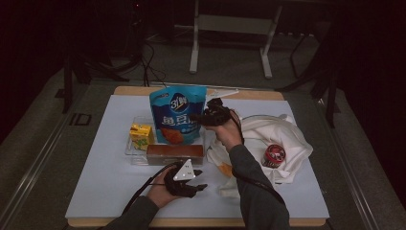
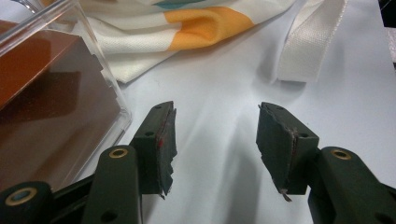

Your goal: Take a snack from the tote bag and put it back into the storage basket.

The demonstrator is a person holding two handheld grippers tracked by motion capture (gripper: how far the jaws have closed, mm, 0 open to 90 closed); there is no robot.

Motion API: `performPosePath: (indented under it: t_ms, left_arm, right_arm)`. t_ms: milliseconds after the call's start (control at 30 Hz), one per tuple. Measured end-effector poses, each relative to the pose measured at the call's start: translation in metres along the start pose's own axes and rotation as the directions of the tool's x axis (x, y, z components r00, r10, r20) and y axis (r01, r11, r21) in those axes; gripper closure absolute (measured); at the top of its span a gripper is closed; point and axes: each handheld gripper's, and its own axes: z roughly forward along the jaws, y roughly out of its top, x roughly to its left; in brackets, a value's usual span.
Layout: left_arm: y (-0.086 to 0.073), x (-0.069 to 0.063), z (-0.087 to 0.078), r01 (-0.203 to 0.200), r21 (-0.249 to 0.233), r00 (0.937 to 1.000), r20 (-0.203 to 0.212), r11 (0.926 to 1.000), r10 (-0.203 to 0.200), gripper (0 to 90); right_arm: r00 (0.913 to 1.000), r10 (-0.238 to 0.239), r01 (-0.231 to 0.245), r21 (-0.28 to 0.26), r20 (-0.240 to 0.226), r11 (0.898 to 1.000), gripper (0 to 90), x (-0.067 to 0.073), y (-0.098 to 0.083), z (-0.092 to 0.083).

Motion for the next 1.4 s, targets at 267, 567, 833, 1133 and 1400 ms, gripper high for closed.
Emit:
performPosePath:
  t_ms: [267, 567, 833, 1133, 1400]
  left_arm:
    - [0.0, 0.0, 0.0, -0.001, 0.0, 1.0, -0.002, 1.0, 0.001, 47.3]
    - [0.0, 0.0, 0.0, 0.0, 0.002, 1.0, -0.002, 1.0, 0.0, 47.4]
    - [0.0, 0.0, 0.0, 0.0, 0.001, 1.0, 0.0, 1.0, 0.0, 47.4]
    - [0.0, 0.0, 0.0, 0.0, 0.002, 1.0, 0.001, 1.0, 0.0, 47.3]
    - [0.0, 0.0, 0.0, 0.003, 0.002, 1.0, 0.001, 1.0, -0.003, 47.2]
  right_arm:
    - [0.9962, -0.009, 0.01, -0.019, 0.087, 1.0, 69.0, 0.007, -0.006, 0.007]
    - [0.9952, -0.001, 0.005, -0.035, 0.098, 0.999, 71.7, 0.026, -0.006, 0.015]
    - [0.9974, -0.048, 0.048, -0.006, 0.054, 0.999, 64.4, 0.029, -0.006, 0.017]
    - [0.9942, -0.106, 0.106, 0.035, 0.015, 0.994, 64.4, 0.018, -0.01, -0.005]
    - [0.9914, -0.126, 0.121, 0.116, 0.036, 0.986, 73.0, 0.009, -0.018, -0.009]
